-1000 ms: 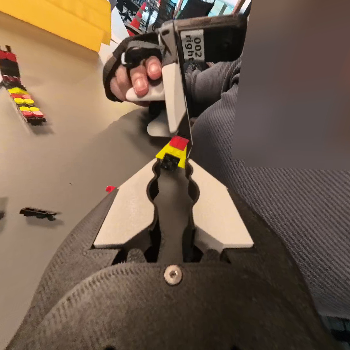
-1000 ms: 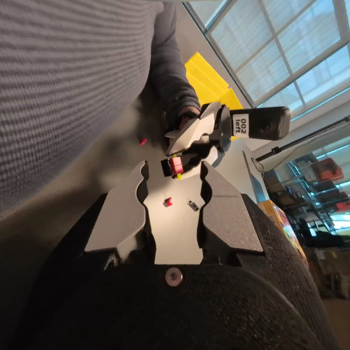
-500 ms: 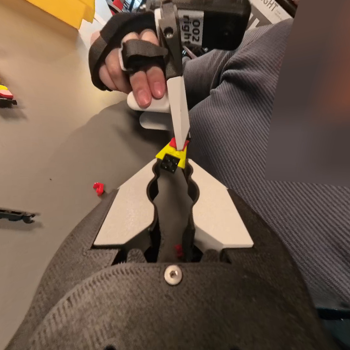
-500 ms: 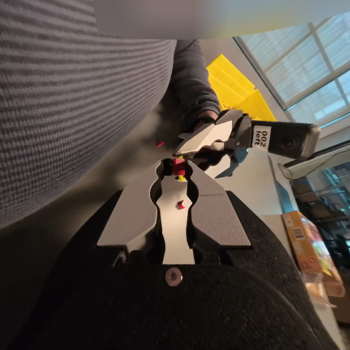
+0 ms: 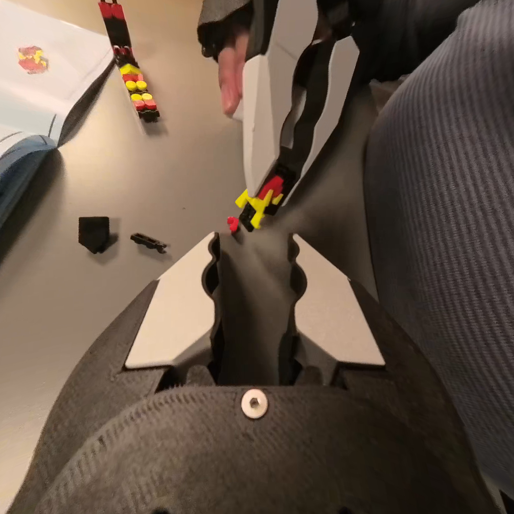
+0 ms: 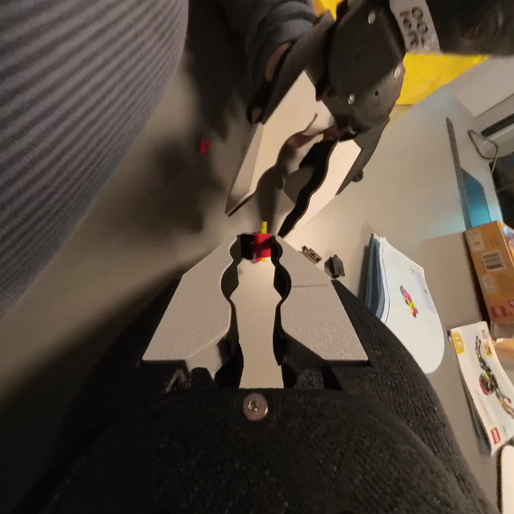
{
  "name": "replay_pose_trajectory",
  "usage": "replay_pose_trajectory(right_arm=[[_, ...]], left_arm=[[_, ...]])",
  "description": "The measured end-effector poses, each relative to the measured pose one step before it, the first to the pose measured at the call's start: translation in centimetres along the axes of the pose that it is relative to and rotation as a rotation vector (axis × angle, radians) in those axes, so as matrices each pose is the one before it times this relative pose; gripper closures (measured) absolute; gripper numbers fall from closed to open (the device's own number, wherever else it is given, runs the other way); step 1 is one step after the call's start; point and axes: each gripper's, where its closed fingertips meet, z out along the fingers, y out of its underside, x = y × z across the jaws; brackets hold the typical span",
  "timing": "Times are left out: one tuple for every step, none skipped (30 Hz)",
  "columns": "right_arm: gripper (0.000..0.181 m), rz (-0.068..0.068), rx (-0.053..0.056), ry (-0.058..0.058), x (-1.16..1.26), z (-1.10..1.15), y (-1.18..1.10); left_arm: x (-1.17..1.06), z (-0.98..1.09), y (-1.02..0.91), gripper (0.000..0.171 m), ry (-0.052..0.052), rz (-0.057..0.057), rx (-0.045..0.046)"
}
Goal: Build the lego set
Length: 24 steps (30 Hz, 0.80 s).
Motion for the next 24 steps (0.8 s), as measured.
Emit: replay_pose_trajectory(right_arm=[[0.163,0.0239,-0.0179,-0.017,-0.041,0.212,0.184],[0.163,0.0325,-0.0074,-0.0233,-0.081,0.193,0.009],[0.163,0.0383,-0.0023,-0.0239,-0.04,0.151,-0.08],[0.163,0.035,0.0043,-0.0298,-0.129,0.072,-0.21],[0.163,0.0383,0.0111,-0.0299,-0.154,0.001,-0.347],[0.163,0.0457,0.0097,-0.0253,-0.079,-0.016,-0.344],[0.163,0.0438,0.0046,-0.0233,-0.092,-0.022,-0.251],[0.163,0.0317,0.0041,-0.0141,-0.037,-0.053,-0.165],[0.163,0.0275,0.0131,0.0046,0.17,-0.07,-0.235],[0.163,0.0299,0.0293,0.002,0.122,-0.127,-0.457],[0.163,0.0279,0.0292,-0.0138,-0.1,-0.141,-0.469],[0.163,0.0183,0.0274,-0.0104,-0.116,-0.142,-0.459],[0.163,0.0062,0.0212,-0.0015,-0.046,-0.111,-0.357],[0.163,-0.0035,0.0137,0.0022,-0.053,-0.075,-0.217],[0.162,-0.009,0.0132,0.0098,0.036,-0.064,-0.153],[0.161,-0.0096,0.0142,0.0084,0.011,-0.082,-0.122],[0.155,-0.0072,0.0146,0.0158,0.16,-0.113,-0.055],[0.148,-0.0055,0.0182,0.0132,0.17,-0.132,-0.062],[0.147,0.0,0.0252,0.0009,-0.006,-0.123,-0.179],[0.149,0.0052,0.0356,-0.0103,-0.188,-0.08,-0.424],[0.151,0.0066,0.0409,-0.0169,-0.299,-0.002,-0.576],[0.155,0.007,0.0325,-0.0143,-0.26,0.05,-0.532],[0.163,0.0048,0.0175,-0.0068,-0.13,0.052,-0.328],[0.163,0.0035,0.0088,-0.0079,-0.133,0.018,-0.204]], left_arm=[[-0.065,-0.042,-0.077,0.122,-0.0094,0.0053,0.00563],[-0.11,-0.054,-0.148,0.12,-0.0132,0.0098,0.00852],[-0.028,-0.056,-0.216,0.118,-0.0134,0.0225,0.01377],[0.006,-0.089,-0.301,0.119,-0.0175,0.0265,0.01769],[0.078,-0.125,-0.403,0.119,-0.0199,0.0275,0.02095],[0.117,-0.132,-0.405,0.12,-0.0226,0.0255,0.01645],[0.04,-0.112,-0.291,0.123,-0.0288,0.0228,0.00555],[0.13,-0.075,-0.098,0.124,-0.0222,0.0231,-0.00672],[0.158,-0.016,0.02,0.127,-0.0156,0.0129,-0.01176],[0.326,0.091,0.157,0.131,0.0014,0.0071,-0.01841],[0.459,0.163,0.206,0.136,0.0151,0.0023,-0.01694],[0.282,0.183,0.211,0.143,0.0077,-0.0026,-0.01278],[0.106,0.105,0.143,0.154,-0.0009,-0.0008,-0.00473],[0.01,0.004,0.024,0.164,-0.004,-0.0005,0.00401],[-0.144,-0.145,-0.139,0.166,-0.0125,-0.0108,0.01428],[-0.024,-0.23,-0.143,0.167,0.0002,-0.0124,0.01375],[0.143,-0.274,-0.233,0.167,0.0148,-0.0155,0.02238],[0.031,-0.314,-0.372,0.167,0.0086,-0.0247,0.0379],[0.131,-0.297,-0.38,0.167,0.0175,-0.0273,0.04053],[0.255,-0.253,-0.424,0.168,0.0261,-0.0189,0.04271],[0.11,-0.189,-0.383,0.168,0.0129,-0.0132,0.03672],[0.21,-0.099,-0.248,0.167,0.0174,-0.0002,0.02158],[0.424,-0.003,-0.207,0.168,0.0294,0.0107,0.01401],[0.252,0.018,-0.195,0.167,0.0148,0.0085,0.01244]])
